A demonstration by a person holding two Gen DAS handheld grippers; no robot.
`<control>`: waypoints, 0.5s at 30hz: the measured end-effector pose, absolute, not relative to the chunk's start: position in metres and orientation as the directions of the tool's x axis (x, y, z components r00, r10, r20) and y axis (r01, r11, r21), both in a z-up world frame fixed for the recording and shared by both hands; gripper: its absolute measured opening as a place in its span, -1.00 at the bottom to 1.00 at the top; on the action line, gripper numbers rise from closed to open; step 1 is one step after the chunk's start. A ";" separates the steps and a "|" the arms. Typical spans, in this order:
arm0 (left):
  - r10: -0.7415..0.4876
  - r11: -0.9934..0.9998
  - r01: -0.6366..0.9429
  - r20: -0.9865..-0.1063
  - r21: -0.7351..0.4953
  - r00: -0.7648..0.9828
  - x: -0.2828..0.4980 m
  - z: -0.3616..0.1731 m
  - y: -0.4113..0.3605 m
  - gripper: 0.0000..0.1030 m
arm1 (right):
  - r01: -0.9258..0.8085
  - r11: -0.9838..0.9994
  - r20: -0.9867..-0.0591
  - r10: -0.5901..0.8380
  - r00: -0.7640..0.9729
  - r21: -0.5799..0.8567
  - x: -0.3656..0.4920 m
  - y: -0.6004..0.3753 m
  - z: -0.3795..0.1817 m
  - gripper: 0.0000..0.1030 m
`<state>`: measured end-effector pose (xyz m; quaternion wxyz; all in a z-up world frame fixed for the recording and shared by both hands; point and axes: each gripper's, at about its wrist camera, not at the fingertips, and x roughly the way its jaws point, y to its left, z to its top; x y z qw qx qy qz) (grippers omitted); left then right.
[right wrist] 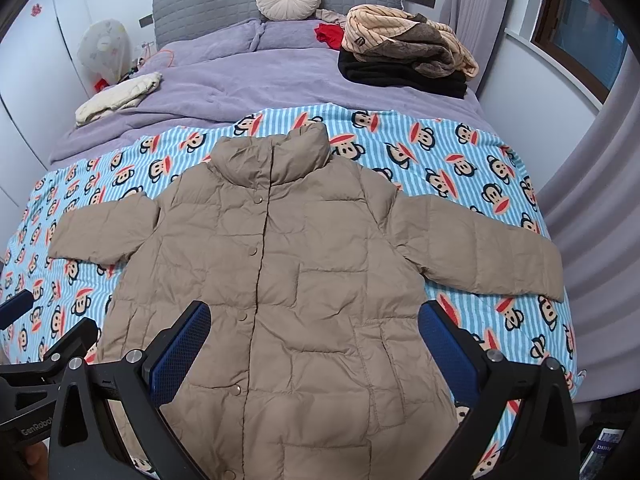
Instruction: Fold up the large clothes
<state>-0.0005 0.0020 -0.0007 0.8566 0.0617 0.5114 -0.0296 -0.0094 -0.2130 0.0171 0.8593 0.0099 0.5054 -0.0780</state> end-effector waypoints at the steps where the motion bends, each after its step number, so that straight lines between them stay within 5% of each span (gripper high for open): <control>1: 0.013 0.991 0.113 -0.880 0.076 0.475 0.000 -0.001 0.002 1.00 | 0.144 0.988 -0.871 -0.124 0.475 -0.062 -0.009 -0.213 0.017 1.00; 15: 0.012 0.991 0.109 -0.879 0.073 0.478 0.000 0.000 0.006 1.00 | 0.140 0.988 -0.874 -0.118 0.471 -0.058 -0.008 -0.211 0.014 1.00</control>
